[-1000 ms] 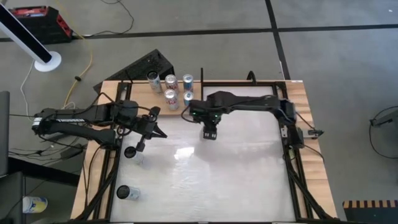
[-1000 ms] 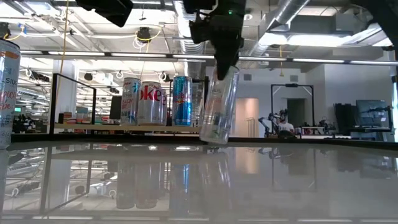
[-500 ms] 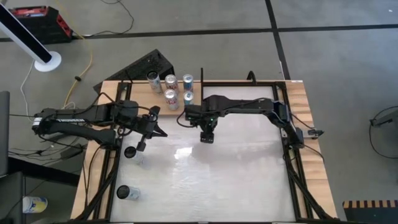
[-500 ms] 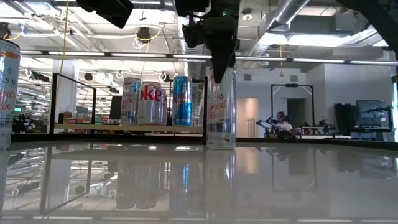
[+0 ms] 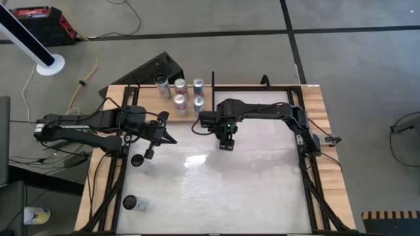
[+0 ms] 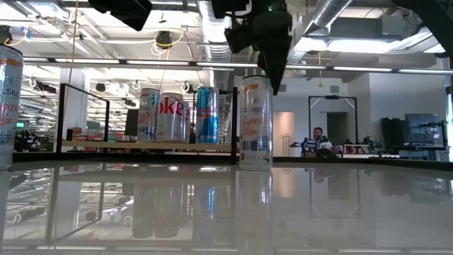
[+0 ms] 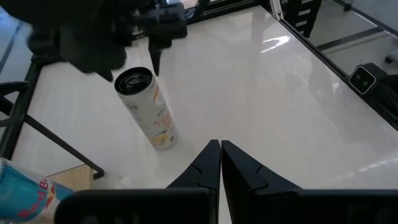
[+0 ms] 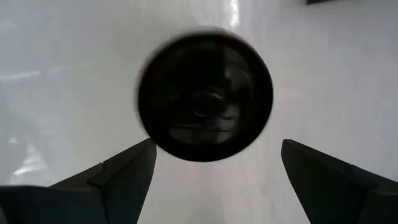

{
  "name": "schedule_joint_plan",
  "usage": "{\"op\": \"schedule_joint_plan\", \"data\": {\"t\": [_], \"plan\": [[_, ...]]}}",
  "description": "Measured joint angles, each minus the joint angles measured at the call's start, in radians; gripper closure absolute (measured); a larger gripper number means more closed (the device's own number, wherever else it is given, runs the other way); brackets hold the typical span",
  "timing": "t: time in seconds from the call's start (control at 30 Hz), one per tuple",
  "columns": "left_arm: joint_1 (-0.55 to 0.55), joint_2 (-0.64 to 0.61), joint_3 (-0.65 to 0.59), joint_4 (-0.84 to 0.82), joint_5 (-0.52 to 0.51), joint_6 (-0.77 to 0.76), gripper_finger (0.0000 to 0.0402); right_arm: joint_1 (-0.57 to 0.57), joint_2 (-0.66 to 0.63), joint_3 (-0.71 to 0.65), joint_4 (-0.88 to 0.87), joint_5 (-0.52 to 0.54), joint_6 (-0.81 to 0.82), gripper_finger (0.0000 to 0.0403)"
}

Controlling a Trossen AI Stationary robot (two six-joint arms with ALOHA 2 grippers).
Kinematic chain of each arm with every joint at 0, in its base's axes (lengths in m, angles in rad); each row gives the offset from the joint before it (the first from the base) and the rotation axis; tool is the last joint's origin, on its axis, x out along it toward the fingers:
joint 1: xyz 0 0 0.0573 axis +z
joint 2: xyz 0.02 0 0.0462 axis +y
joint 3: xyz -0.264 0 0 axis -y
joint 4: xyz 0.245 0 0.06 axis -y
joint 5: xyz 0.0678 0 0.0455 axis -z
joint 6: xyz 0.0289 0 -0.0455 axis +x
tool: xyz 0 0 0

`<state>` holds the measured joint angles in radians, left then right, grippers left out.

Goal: Place canned beverage on shelf
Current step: Move the bottom right white soda can to the center of the table

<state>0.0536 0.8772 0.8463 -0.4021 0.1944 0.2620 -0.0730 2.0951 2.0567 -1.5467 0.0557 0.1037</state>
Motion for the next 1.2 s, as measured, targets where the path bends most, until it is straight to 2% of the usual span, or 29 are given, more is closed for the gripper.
{"op": "schedule_joint_plan", "data": {"t": [0.2,0.33,0.43,0.5,0.63,0.7,0.83,0.9,1.07,1.2], "plan": [[0.0,0.0,0.0,-0.011,0.0,-0.012,0.0402,0.004,-0.082,-0.132,0.025,0.003,0.031,0.0043],[0.0,0.0,0.0,-0.035,-0.01,-0.02,0.0402,0.044,-0.266,-0.406,0.121,0.073,0.144,0.0054],[0.0,0.0,0.0,-0.05,-0.061,-0.019,0.0402,0.093,-0.469,-0.682,0.349,0.115,0.296,0.0068],[0.001,0.0,0.0,-0.059,-0.084,-0.005,0.0402,0.132,-0.593,-0.871,0.597,0.164,0.39,0.0078],[0.0,0.005,0.0,-0.048,-0.09,0.022,0.0402,0.217,-0.708,-1.16,1.128,0.319,0.471,0.0103],[0.0,0.008,0.0,-0.049,-0.09,0.022,0.0402,0.251,-0.712,-1.241,1.303,0.382,0.472,0.0122],[0.0,0.029,0.001,-0.053,-0.09,0.013,0.0402,0.299,-0.66,-1.298,1.342,0.508,0.522,0.0184],[0.0,0.042,0.001,-0.046,-0.09,0.006,0.0402,0.312,-0.611,-1.297,1.351,0.551,0.547,0.023],[0.001,0.074,0.0,-0.021,-0.112,0.005,0.0402,0.305,-0.457,-1.295,1.455,0.641,0.612,0.0375],[0.002,0.094,0.001,0.012,-0.117,-0.012,0.0402,0.318,-0.353,-1.295,1.59,0.793,0.718,0.0381]]}}
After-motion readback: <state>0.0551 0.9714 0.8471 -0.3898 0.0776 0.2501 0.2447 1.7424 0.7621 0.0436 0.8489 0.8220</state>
